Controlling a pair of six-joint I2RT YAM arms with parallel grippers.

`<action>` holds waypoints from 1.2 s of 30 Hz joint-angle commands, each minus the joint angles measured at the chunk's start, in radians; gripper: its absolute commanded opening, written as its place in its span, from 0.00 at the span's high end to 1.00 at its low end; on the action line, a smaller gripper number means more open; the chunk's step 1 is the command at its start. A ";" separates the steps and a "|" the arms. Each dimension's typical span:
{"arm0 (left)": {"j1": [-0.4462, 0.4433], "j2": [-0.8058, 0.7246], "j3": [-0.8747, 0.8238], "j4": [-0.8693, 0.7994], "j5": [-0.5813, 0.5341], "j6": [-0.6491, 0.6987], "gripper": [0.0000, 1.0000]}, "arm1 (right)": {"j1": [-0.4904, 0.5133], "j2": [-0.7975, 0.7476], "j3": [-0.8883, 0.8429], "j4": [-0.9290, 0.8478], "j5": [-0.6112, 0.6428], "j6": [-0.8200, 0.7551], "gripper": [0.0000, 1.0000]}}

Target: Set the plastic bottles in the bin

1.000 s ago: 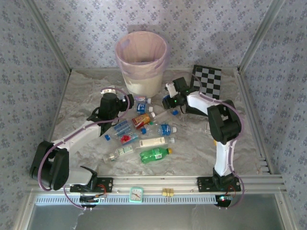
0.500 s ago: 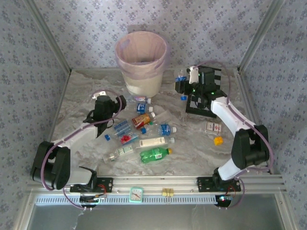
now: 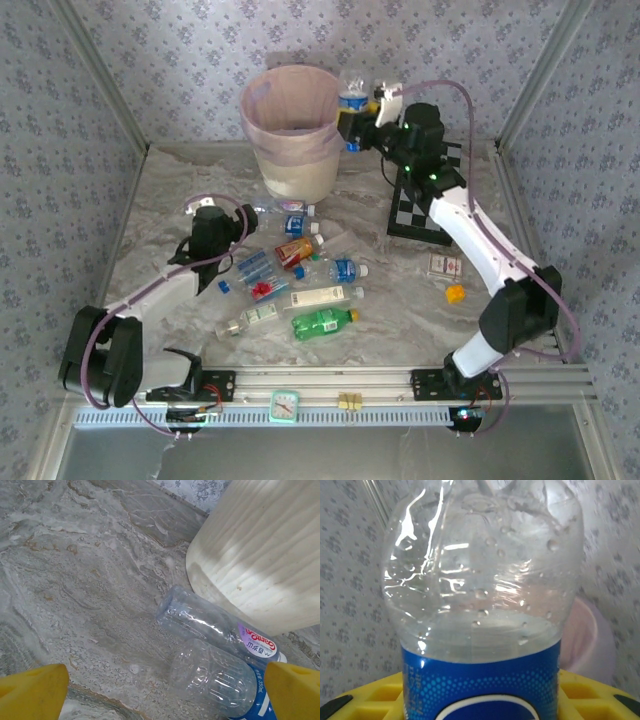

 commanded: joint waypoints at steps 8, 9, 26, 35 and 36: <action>0.008 -0.091 -0.022 -0.088 -0.015 0.080 0.00 | 0.029 0.378 0.431 0.054 0.018 0.029 0.57; 0.010 -0.096 -0.026 -0.087 -0.017 0.085 0.00 | 0.031 0.421 0.486 0.032 0.010 0.032 0.56; 0.011 -0.071 -0.025 -0.086 -0.002 0.128 0.00 | 0.087 0.752 0.897 -0.266 0.083 -0.044 0.46; 0.011 -0.069 -0.021 -0.086 0.004 0.130 0.00 | 0.091 0.738 0.919 -0.273 0.087 -0.047 0.10; 0.011 -0.068 -0.020 -0.087 0.006 0.130 0.00 | 0.092 0.730 0.919 -0.277 0.084 -0.050 0.07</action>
